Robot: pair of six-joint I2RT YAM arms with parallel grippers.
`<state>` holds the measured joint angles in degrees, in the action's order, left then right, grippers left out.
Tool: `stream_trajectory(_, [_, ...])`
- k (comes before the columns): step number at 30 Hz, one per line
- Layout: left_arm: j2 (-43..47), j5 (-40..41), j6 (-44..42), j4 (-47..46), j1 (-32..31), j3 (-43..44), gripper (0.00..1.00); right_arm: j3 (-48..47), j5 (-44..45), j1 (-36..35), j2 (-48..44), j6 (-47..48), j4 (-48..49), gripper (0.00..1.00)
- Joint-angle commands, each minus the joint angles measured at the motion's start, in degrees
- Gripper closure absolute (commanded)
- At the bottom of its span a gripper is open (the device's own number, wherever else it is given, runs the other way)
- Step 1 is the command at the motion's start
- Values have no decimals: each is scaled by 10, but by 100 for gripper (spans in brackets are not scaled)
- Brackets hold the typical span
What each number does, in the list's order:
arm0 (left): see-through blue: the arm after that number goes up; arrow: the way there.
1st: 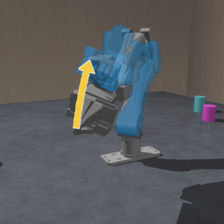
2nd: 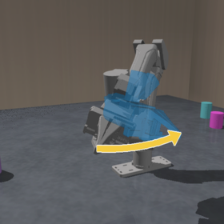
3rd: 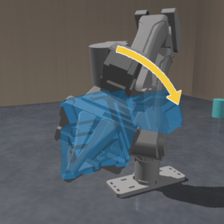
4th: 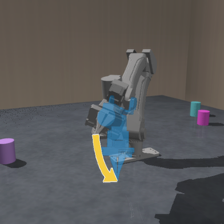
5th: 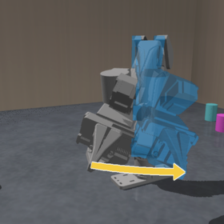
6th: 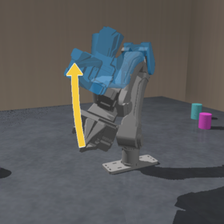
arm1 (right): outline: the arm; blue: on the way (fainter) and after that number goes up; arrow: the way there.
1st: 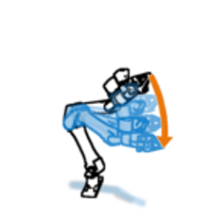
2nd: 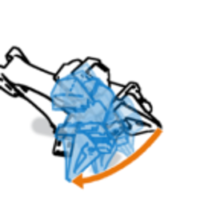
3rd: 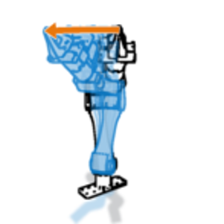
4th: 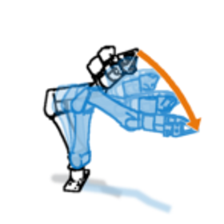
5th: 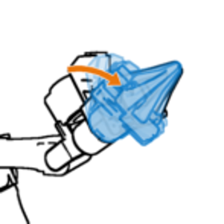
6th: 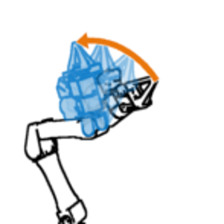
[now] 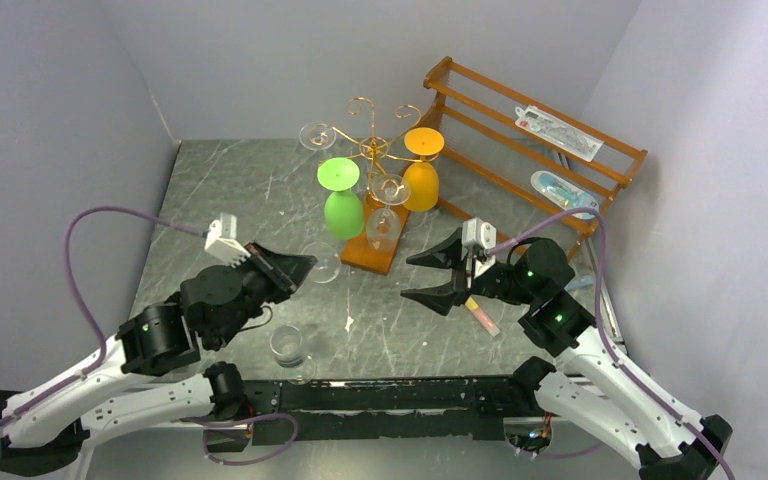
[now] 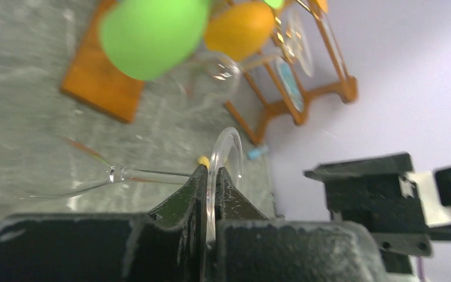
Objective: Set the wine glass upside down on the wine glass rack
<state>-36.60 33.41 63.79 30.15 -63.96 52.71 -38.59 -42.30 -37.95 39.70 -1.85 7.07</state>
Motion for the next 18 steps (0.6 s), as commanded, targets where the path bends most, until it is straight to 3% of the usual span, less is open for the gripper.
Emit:
stream_trajectory(1, [18,147,-45,74,2,28,95,16,24,-1,-14,-32,27,37])
stream_trajectory(7, [-22,276,-148,57,2,95,95,19,35,-1,-19,-47,28,37])
stream_trajectory(18, [-130,307,-364,-104,2,187,95,19,54,-1,-34,-66,27,37])
